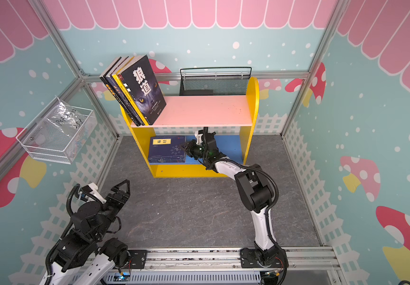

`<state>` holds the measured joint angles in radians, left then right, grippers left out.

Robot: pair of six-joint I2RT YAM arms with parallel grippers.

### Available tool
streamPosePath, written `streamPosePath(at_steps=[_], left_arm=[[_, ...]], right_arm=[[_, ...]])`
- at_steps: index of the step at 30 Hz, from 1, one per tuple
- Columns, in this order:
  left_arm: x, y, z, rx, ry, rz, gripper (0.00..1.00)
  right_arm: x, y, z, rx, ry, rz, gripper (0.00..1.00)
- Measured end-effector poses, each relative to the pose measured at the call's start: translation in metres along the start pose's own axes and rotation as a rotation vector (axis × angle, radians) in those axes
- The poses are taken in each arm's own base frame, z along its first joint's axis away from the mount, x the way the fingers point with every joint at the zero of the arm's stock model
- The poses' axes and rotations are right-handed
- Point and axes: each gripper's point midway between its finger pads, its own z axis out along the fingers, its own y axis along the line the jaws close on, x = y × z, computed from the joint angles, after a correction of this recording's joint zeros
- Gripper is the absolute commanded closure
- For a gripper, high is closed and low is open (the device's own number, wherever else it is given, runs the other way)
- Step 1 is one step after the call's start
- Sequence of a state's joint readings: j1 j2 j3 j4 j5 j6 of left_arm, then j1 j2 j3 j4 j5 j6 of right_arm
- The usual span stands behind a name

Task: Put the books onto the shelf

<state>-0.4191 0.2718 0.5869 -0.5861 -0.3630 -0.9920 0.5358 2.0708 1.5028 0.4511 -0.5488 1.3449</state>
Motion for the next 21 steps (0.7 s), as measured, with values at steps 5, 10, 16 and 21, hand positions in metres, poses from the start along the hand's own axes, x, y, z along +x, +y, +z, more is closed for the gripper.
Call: streamPosePath(at_steps=[5, 10, 16, 21], left_arm=[[0.000, 0.000, 0.000, 0.000, 0.001, 0.000, 0.13], [0.002, 0.002, 0.001, -0.003, 0.003, 0.001, 0.13], [0.001, 0.002, 0.000, -0.001, 0.002, 0.000, 0.13], [0.002, 0.003, 0.000, 0.000, 0.001, -0.005, 0.13]], right_arm=[[0.002, 0.009, 0.004, -0.004, -0.001, -0.019, 0.82], [0.009, 0.009, 0.009, 0.012, -0.007, -0.023, 0.83], [0.009, 0.007, 0.011, 0.023, -0.038, -0.019, 0.83], [0.005, 0.006, 0.011, 0.030, -0.058, -0.023, 0.83]])
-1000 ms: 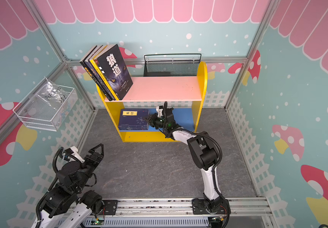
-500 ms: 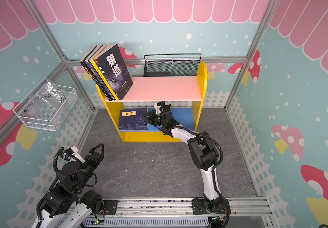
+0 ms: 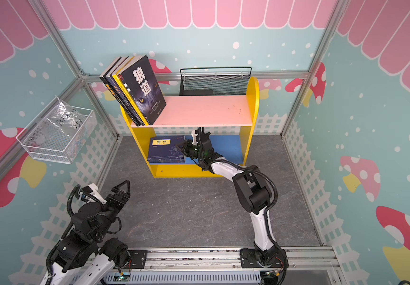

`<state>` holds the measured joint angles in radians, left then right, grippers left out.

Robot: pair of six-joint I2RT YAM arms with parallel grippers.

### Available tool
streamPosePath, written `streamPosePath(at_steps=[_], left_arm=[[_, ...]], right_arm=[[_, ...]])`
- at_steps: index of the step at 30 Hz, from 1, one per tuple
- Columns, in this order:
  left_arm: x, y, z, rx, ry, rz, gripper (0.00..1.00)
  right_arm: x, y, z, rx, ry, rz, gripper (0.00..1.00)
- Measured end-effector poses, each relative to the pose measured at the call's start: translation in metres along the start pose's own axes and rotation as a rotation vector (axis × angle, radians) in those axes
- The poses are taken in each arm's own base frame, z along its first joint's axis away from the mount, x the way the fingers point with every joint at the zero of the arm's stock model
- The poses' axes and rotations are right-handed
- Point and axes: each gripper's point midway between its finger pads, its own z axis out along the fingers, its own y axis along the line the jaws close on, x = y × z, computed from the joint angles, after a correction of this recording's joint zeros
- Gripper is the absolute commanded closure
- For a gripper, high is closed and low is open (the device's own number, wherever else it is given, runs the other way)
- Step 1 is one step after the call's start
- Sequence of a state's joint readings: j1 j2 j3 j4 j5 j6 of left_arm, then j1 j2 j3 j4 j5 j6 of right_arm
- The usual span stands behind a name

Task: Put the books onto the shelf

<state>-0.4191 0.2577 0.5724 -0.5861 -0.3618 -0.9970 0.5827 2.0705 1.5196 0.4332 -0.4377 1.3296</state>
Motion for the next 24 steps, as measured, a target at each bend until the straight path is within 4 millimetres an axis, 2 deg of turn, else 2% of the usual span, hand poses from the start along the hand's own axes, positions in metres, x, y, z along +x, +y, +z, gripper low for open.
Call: streamPosePath(at_steps=[24], left_arm=[[0.003, 0.002, 0.000, 0.002, 0.008, -0.013, 0.13]], right_arm=[[-0.012, 0.014, -0.001, -0.057, -0.062, 0.018, 0.84]])
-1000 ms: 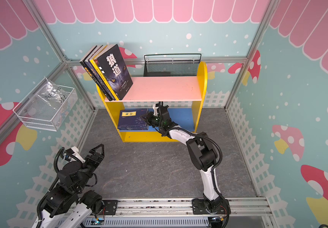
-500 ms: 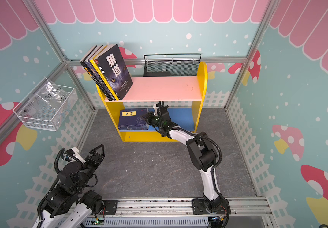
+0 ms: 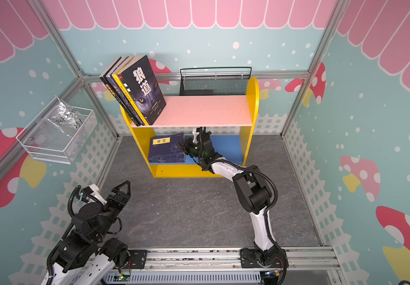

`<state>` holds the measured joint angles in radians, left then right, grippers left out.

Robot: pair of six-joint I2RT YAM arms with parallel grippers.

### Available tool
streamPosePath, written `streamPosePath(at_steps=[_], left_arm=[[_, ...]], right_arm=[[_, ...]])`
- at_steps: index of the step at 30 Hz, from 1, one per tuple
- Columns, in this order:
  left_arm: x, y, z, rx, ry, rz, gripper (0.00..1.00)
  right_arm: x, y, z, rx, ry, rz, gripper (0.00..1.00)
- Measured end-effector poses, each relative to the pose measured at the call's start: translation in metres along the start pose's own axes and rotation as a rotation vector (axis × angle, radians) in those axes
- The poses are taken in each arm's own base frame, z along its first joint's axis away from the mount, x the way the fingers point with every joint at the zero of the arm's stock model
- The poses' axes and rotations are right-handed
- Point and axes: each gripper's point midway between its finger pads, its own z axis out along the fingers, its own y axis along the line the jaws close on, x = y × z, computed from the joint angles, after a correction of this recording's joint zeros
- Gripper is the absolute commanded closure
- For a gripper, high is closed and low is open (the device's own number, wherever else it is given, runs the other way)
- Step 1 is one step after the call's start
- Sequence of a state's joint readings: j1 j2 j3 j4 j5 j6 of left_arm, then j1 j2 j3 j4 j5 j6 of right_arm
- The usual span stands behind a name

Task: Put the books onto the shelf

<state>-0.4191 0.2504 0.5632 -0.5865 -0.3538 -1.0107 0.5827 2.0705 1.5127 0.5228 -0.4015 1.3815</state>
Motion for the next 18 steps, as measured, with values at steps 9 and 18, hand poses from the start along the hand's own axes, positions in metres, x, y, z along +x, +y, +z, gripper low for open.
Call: streamPosePath(at_steps=[9, 18], left_arm=[[0.001, -0.001, 0.000, 0.003, 0.006, 0.000, 0.13], [0.001, -0.001, 0.000, 0.003, 0.006, 0.000, 0.13]], right_arm=[[0.005, -0.001, 0.001, -0.016, -0.032, 0.032, 0.84], [0.009, 0.002, 0.003, -0.025, -0.047, 0.047, 0.84]])
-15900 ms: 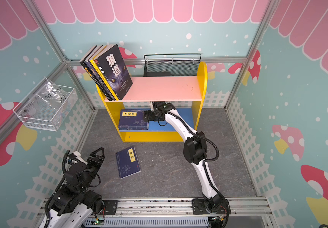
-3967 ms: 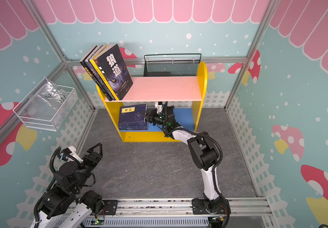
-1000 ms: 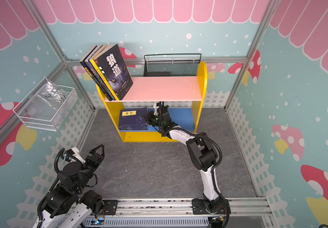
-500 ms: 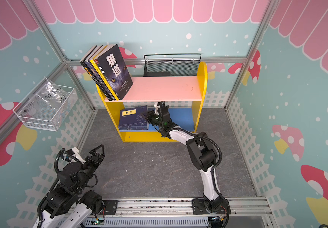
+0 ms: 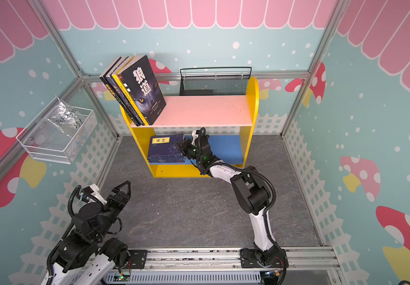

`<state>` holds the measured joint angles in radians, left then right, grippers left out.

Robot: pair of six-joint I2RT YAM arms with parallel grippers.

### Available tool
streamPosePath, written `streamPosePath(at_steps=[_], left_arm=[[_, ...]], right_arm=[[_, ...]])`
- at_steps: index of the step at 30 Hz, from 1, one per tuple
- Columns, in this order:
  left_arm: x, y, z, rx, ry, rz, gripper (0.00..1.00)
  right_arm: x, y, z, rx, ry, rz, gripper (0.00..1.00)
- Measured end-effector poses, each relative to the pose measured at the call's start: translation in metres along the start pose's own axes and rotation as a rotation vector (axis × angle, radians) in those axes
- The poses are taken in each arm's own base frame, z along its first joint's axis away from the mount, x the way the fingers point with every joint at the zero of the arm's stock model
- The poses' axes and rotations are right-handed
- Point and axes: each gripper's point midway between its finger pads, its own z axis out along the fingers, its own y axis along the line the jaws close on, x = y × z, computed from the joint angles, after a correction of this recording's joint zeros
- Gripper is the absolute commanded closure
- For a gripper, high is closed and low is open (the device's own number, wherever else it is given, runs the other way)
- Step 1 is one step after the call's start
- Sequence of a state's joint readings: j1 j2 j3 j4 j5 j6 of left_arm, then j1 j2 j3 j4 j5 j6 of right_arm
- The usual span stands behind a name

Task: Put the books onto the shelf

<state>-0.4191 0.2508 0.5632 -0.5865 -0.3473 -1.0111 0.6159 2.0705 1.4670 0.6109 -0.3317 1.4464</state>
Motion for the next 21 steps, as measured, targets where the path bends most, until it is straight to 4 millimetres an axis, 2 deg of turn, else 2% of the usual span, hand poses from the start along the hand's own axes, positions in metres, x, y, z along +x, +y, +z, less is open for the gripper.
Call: streamPosePath(at_steps=[19, 21], left_arm=[[0.003, 0.003, 0.002, -0.005, 0.007, -0.001, 0.13], [0.004, 0.003, 0.003, -0.005, 0.010, 0.000, 0.13]], right_arm=[[0.003, -0.013, 0.001, 0.068, 0.020, -0.041, 0.82], [0.003, -0.013, 0.001, 0.071, 0.022, -0.045, 0.78]])
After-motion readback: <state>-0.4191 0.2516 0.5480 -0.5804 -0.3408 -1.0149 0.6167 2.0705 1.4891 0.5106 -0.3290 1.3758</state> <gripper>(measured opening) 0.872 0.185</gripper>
